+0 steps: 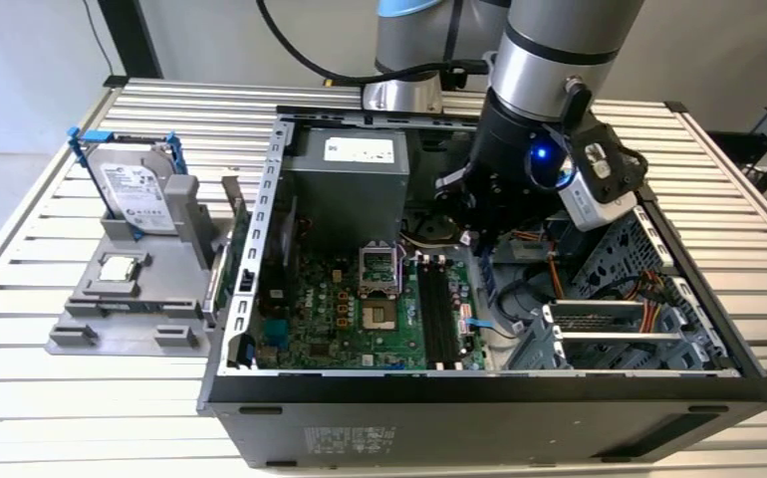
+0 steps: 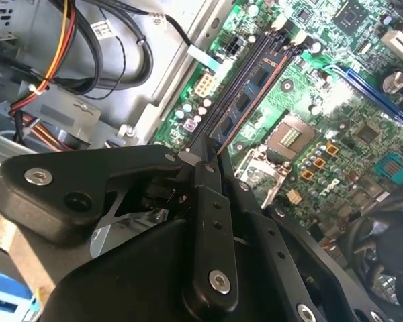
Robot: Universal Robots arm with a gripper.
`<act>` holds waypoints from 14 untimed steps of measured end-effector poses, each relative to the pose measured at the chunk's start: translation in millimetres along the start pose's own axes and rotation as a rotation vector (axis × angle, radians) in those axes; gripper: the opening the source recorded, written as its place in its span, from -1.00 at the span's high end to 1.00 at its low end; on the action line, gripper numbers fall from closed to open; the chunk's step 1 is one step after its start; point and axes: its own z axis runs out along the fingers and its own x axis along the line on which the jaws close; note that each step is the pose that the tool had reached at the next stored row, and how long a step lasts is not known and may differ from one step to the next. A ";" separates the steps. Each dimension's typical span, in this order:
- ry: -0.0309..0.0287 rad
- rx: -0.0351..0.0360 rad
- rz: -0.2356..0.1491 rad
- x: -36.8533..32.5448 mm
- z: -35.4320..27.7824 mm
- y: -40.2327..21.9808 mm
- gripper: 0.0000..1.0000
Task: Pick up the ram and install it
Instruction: 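Insert the ram into the slot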
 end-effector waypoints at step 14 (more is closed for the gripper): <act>-0.0001 0.0000 0.000 0.2 19.1 0.0 1.00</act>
